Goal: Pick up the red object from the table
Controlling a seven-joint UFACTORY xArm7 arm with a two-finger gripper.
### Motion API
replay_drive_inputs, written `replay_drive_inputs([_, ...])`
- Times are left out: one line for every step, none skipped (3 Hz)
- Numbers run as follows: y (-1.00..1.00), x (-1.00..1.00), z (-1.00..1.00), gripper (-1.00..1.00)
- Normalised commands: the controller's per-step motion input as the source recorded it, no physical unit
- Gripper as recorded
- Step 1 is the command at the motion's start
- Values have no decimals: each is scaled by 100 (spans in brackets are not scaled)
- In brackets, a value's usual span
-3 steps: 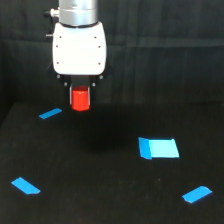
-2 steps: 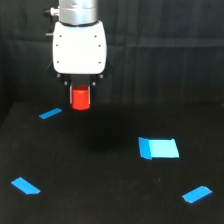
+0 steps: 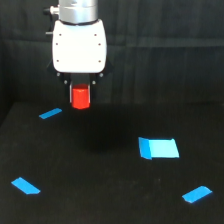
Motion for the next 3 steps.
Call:
replay_drive_inputs([-1,9,14,-100])
replay_drive_inputs([-16,-6,11,-100])
replay_drive_inputs([-3,-3,6,-100])
